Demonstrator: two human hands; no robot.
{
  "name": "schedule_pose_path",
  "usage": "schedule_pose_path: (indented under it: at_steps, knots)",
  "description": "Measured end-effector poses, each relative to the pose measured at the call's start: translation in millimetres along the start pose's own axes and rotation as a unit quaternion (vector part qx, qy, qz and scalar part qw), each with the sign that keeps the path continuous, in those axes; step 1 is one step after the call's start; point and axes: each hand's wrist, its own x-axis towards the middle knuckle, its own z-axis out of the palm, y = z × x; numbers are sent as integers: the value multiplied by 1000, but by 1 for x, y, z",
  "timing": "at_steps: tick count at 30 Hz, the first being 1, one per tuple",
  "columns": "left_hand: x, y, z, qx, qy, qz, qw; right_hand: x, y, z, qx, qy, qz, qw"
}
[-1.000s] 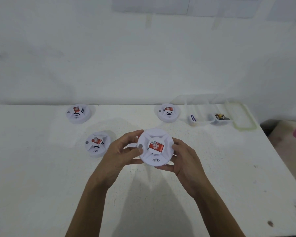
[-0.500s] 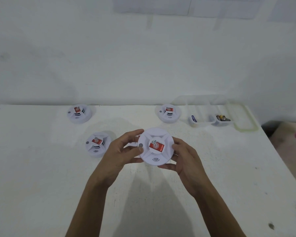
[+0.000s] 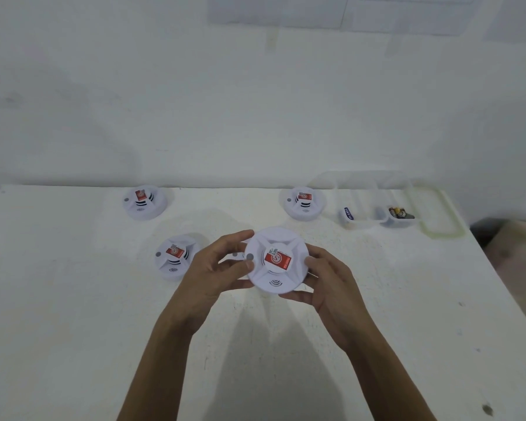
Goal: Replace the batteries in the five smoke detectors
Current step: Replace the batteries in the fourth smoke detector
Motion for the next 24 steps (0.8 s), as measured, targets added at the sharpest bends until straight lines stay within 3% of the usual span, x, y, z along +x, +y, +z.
schedule_pose_path:
  at_steps: [24]
  knots:
    - [25, 4, -26, -13, 67, 21, 997, 41, -8, 26, -75, 22, -11, 997]
